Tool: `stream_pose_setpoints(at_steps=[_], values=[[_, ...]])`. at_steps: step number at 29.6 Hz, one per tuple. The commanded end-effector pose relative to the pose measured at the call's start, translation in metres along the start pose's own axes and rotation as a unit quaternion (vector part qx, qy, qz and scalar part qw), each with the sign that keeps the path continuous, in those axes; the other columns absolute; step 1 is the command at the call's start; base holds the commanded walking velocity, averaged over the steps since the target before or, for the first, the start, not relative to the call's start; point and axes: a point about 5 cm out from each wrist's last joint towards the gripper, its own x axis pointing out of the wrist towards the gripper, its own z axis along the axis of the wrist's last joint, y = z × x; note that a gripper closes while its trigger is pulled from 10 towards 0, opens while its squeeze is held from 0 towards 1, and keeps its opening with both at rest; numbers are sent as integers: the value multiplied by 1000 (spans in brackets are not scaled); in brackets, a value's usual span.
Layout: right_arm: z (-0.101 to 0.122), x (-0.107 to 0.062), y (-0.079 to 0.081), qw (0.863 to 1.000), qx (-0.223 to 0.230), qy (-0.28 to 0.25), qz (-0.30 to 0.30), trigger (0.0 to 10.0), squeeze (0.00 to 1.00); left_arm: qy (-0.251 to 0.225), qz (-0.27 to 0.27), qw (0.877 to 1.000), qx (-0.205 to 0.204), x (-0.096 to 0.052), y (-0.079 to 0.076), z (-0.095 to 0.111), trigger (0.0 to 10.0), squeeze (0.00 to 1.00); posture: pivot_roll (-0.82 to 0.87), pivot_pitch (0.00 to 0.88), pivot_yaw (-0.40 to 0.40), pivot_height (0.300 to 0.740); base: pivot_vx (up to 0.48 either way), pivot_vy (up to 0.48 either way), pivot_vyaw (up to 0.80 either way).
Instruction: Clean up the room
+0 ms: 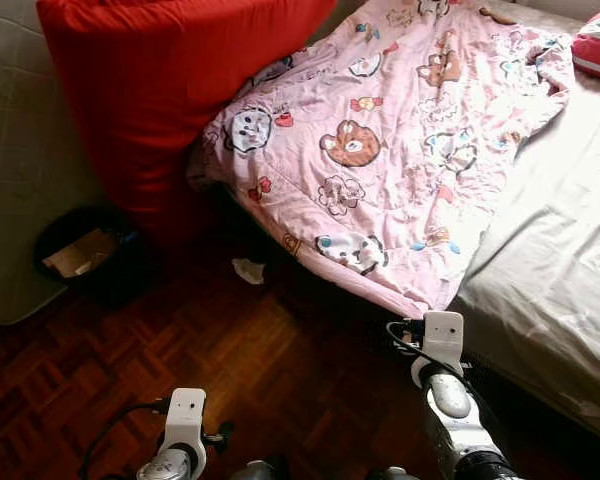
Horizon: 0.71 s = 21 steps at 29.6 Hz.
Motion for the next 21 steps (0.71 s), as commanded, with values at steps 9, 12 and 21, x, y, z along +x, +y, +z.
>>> stream_pose_setpoints(at_steps=[9,12,21], values=[[-8,-3,0,1000,8,20,3,10000,1000,21,5,1000,2,-4,5,-12,10000,0,-41,208,79,740,0,0,0],[-12,-3,1,999,12,30,10,10000,1000,23,2,1000,-1,-4,4,-12,10000,0,-42,209,79,740,0,0,0],[-66,-26,-26,984,43,170,15,10000,0,52,-2,999,-11,-4,4,-18,10000,0,-47,208,79,740,0,0,0]])
